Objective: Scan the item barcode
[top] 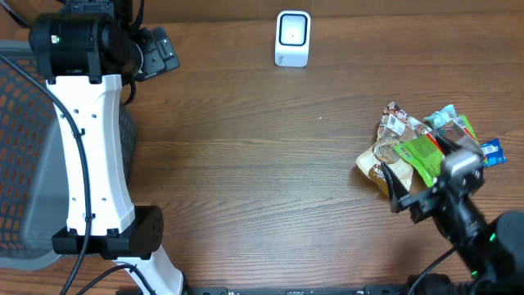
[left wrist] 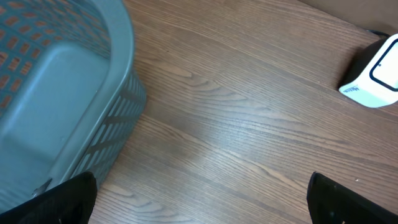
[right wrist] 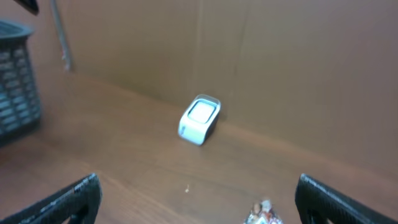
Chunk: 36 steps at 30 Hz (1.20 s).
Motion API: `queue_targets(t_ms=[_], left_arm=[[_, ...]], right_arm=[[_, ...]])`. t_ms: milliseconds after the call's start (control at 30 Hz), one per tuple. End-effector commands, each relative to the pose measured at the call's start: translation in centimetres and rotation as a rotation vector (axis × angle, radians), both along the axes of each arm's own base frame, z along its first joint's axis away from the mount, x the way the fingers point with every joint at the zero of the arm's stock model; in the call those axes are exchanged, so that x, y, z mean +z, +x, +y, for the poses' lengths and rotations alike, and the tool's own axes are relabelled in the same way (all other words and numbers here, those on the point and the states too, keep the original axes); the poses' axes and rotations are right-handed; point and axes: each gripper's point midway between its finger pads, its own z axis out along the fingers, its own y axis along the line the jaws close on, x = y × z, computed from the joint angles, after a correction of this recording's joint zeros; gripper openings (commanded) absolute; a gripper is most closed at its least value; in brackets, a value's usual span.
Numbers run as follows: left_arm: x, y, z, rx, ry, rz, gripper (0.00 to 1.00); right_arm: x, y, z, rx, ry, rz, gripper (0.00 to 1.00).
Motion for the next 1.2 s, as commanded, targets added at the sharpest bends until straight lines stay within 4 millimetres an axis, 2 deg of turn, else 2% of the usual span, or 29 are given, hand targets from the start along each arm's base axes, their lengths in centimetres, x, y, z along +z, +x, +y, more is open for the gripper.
queue_targets(t_ms=[0,100,200,467,1167], left_arm=[[0.7,-0.2,0.2,0.009,0.009,-0.022,1.00],[0.7,-0.2,0.2,0.009,0.009,-0.022,1.00],[0.7,-0.2,0.2,0.009,0.009,-0.022,1.00],[0.7,-0.2,0.2,0.009,0.009,-0.022,1.00],[0.7,-0.2,0.2,0.009,0.009,-0.022,1.00]], right_arm=[[-2.9,0.1,-0.8,-0.056,0.073,-0.047,1.00],[-5.2,0.4,-1.0,-0.068,0.077,-0.128,1.00],[-8.4,1.1,-1.0,-0.070,0.080,-0.176,1.00],[-13.0,1.6,-1.0,-0.072,0.073,-0.128,1.00],[-13.2,1.7,-1.0,-0.071,0.073,-0.120,1.00]])
